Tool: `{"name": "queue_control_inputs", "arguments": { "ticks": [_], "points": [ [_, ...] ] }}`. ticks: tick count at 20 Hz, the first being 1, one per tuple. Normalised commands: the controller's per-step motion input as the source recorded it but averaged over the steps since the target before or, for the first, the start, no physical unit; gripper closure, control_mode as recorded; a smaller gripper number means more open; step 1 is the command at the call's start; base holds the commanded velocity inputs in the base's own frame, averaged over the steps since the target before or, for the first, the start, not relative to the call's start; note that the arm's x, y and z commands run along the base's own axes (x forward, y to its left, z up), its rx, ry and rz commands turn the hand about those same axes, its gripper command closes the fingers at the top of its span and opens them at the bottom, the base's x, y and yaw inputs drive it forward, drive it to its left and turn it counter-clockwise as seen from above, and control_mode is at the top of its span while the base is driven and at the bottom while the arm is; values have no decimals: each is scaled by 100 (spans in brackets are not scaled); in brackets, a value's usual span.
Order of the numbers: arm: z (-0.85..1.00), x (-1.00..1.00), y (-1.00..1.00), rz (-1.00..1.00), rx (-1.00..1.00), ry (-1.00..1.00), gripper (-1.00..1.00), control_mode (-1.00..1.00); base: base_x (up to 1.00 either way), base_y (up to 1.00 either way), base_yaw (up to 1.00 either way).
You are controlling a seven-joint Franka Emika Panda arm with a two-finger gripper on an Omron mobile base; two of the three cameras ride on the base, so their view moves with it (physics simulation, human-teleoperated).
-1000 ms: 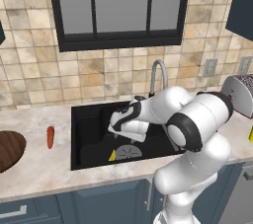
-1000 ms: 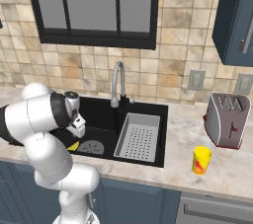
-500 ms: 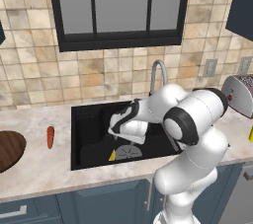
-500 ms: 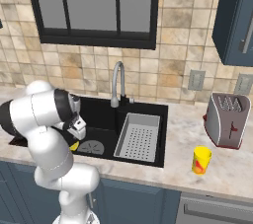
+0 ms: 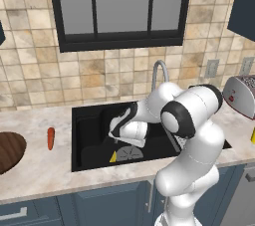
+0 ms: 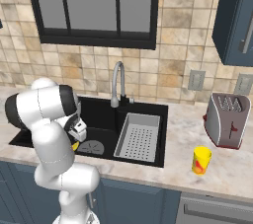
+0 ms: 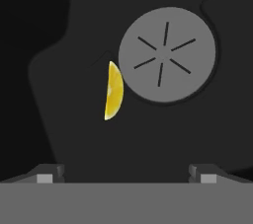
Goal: Remove the carrot and lemon wedge from the sink. Then move the bowl and cup from the counter to the sink for washing.
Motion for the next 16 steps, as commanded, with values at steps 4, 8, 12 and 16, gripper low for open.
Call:
{"name": "queue_control_inputs", "arguments": {
  "ticks": [4, 8, 12, 16],
  "points": [
    [-16, 9, 3, 0, 0, 4, -100, -100, 0, 0, 0],
    [-18, 9, 6, 0, 0, 2, -100, -100, 0, 0, 0],
    [-21, 10, 6, 0, 0, 1, -100, -100, 0, 0, 0],
    [-19, 15, 9, 0, 0, 0, -100, -100, 0, 0, 0]
  ]
}}
